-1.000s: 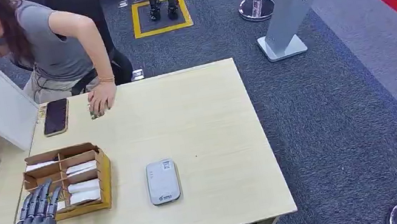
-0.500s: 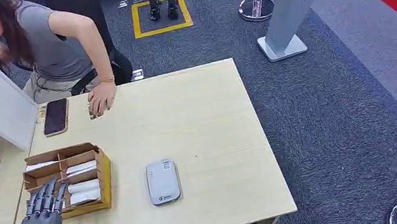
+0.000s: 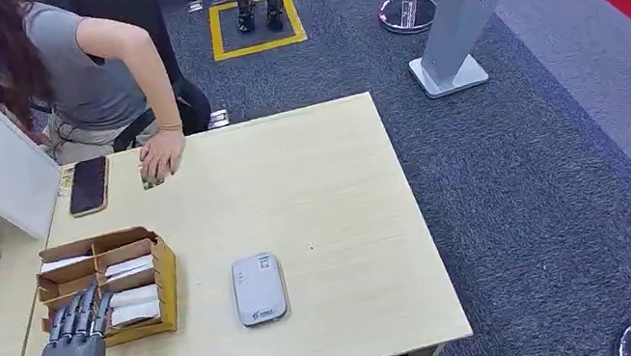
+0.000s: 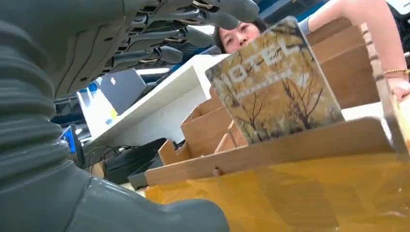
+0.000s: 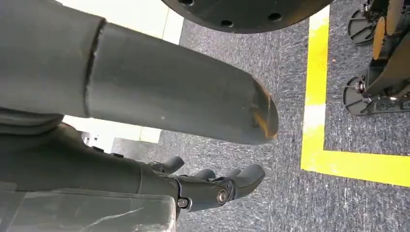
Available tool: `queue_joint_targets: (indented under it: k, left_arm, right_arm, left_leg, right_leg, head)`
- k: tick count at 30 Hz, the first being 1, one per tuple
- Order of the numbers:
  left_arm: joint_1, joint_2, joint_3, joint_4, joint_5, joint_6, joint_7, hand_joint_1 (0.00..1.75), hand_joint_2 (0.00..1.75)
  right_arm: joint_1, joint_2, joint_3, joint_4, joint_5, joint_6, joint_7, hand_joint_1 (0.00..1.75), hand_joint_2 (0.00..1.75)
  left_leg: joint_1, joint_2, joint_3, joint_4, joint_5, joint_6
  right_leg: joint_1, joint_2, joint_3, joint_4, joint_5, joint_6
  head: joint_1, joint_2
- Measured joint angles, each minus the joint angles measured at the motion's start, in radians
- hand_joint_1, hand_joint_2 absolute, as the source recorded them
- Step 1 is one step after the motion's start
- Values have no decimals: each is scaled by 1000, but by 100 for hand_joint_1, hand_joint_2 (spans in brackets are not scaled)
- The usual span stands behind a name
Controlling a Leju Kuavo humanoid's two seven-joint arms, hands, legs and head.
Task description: Pass the card to the sensor for recognition and then transmit it.
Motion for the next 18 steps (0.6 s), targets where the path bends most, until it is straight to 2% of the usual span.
queue_joint_targets:
  k: [18]
  left_arm:
    - [-8, -8, -1, 25, -21, 5, 2, 0, 175]
  right_arm:
    - [0, -1, 2, 0, 1, 4, -5, 0, 0]
  left_leg:
    - [0, 0, 0, 0, 0, 0]
  right_leg:
    - [0, 0, 0, 0, 0, 0]
  head:
    - [0, 0]
